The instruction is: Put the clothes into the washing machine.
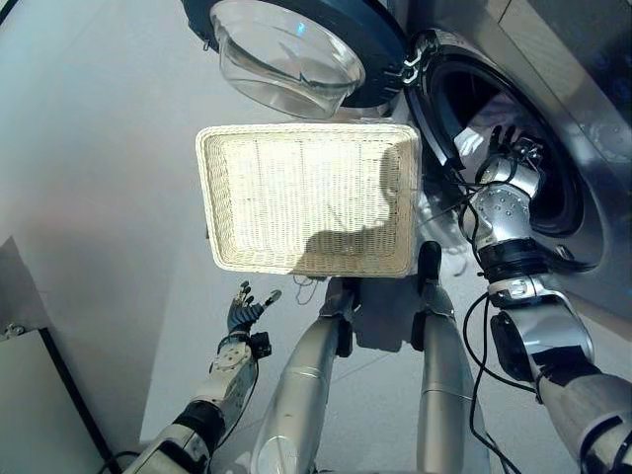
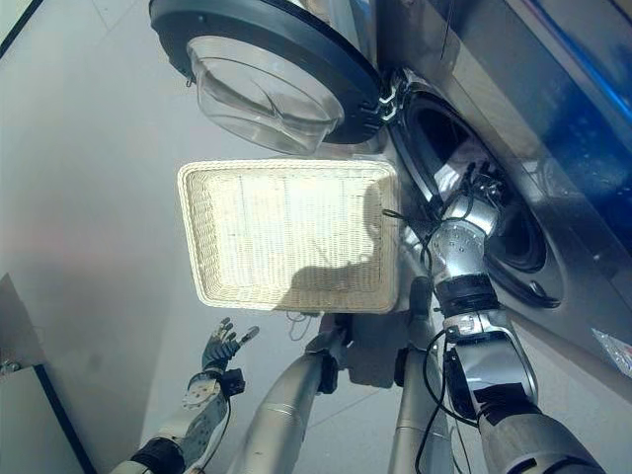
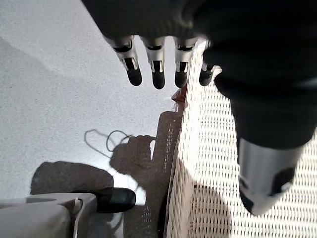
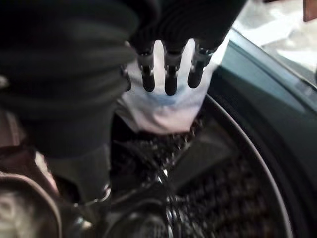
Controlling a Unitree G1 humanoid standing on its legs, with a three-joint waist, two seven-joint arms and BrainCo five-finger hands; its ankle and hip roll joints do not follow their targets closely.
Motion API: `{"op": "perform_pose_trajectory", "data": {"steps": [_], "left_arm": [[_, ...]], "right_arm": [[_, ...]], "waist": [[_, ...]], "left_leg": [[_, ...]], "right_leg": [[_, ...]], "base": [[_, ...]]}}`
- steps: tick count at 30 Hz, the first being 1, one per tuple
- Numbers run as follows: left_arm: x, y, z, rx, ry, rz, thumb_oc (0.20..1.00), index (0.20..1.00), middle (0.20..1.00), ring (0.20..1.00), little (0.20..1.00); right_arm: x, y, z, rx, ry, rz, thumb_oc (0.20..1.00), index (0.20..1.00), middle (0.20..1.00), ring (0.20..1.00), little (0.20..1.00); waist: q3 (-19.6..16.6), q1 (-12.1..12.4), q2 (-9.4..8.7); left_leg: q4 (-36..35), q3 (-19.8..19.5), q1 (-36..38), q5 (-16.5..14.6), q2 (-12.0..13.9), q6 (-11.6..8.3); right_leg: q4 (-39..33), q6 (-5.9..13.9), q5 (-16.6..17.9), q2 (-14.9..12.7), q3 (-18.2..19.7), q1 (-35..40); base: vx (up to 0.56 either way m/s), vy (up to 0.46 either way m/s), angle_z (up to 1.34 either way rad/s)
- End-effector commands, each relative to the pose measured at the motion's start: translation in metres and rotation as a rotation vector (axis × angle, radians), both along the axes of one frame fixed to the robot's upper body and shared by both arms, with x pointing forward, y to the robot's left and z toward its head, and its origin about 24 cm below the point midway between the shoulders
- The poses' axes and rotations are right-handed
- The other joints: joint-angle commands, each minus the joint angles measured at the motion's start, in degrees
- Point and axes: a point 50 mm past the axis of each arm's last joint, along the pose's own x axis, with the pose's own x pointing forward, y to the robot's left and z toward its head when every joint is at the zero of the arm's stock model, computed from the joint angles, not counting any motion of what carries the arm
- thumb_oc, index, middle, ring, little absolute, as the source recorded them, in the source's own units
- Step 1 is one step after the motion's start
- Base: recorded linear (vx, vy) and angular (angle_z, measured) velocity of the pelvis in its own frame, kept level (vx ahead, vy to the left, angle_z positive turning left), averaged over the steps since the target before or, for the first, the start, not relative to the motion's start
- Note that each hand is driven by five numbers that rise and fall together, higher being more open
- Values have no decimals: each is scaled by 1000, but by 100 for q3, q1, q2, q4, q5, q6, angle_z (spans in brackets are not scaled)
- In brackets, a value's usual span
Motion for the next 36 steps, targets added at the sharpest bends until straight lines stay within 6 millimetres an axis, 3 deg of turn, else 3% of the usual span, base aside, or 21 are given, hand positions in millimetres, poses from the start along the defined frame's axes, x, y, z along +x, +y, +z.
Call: {"op": "perform_pose_trajectory", "data": {"steps": [1, 5, 10, 14, 19, 20, 24, 27, 32, 36], "left_arm": [[-2, -3, -4, -1, 6, 43, 1000, 1000, 1000, 1000, 1000], [0, -4, -3, -10, 1, 49, 1000, 1000, 1000, 1000, 1000], [2, -4, -2, -20, -3, 59, 1000, 1000, 1000, 1000, 1000], [3, -1, -1, -25, -13, 79, 1000, 1000, 1000, 1000, 1000], [1, 6, -1, -28, -20, 113, 1000, 1000, 1000, 1000, 1000], [2, 6, 0, -29, -24, 115, 1000, 1000, 1000, 1000, 1000], [3, 13, 0, -23, -23, 134, 1000, 1000, 1000, 1000, 1000], [2, 16, -2, -19, -7, 155, 1000, 1000, 1000, 1000, 1000], [4, 23, -1, -14, 5, 182, 1000, 1000, 1000, 1000, 1000], [7, 27, 0, -12, 5, 195, 1000, 1000, 1000, 1000, 1000]], "right_arm": [[-36, -58, 58, -205, -270, -240, 1000, 1000, 1000, 1000, 1000], [-36, -52, 48, -288, -317, -267, 1000, 1000, 1000, 1000, 1000], [-30, -38, 22, -398, -335, -228, 1000, 1000, 1000, 1000, 1000], [-21, -26, -24, -468, -306, -117, 1000, 1000, 1000, 1000, 1000], [-20, -27, -87, -526, -150, -34, 1000, 1000, 1000, 1000, 1000], [-20, -27, -88, -527, -146, -33, 1000, 1000, 1000, 1000, 1000], [-24, -28, -120, -574, 7, -31, 1000, 1000, 1000, 1000, 1000], [-25, -20, -139, -803, 259, -14, 1000, 1000, 1000, 1000, 1000], [-24, -5, -157, -1019, 403, 72, 1000, 1000, 1000, 1000, 1000], [-25, 4, -179, -1059, 459, 205, 1000, 1000, 1000, 1000, 1000]], "waist": [[-110, -310, 704], [-110, -304, 668], [-110, -325, 579], [-110, -365, 459], [-110, -400, 345], [-110, -396, 343], [-110, -426, 257], [-110, -448, 159], [-110, -434, 38], [-110, -400, 5]], "left_leg": [[-402, -193, 82, 269, 257, -557], [-487, -212, 36, 352, 250, -549], [-557, -219, 52, 372, 253, -525], [-625, -221, 94, 384, 256, -511], [-766, -209, 300, 359, 268, -500], [-777, -205, 263, 410, 274, -498], [-840, -229, 410, 407, 253, -487], [-917, -246, 606, 357, 243, -468], [-998, -278, 609, 437, 247, -453], [-1106, -316, 586, 501, 248, -444]], "right_leg": [[875, -130, -1189, 528, -519, 94], [714, -114, -1036, 547, -529, 71], [547, -83, -920, 562, -523, 118], [360, -39, -792, 545, -527, 197], [180, 16, -736, 500, -554, 418], [142, 12, -665, 505, -557, 390], [-22, 45, -554, 482, -562, 554], [-217, 94, -471, 441, -575, 763], [-451, 134, -263, 417, -585, 837], [-512, 157, -224, 429, -600, 833]], "base": [[0, 0, 0], [-37, 20, -4], [-40, 26, -1], [-43, 24, 2], [-64, 28, 1], [-62, 25, -3], [-67, 15, 5], [-78, 29, 10], [-44, 15, 2], [-16, 9, -1]]}}
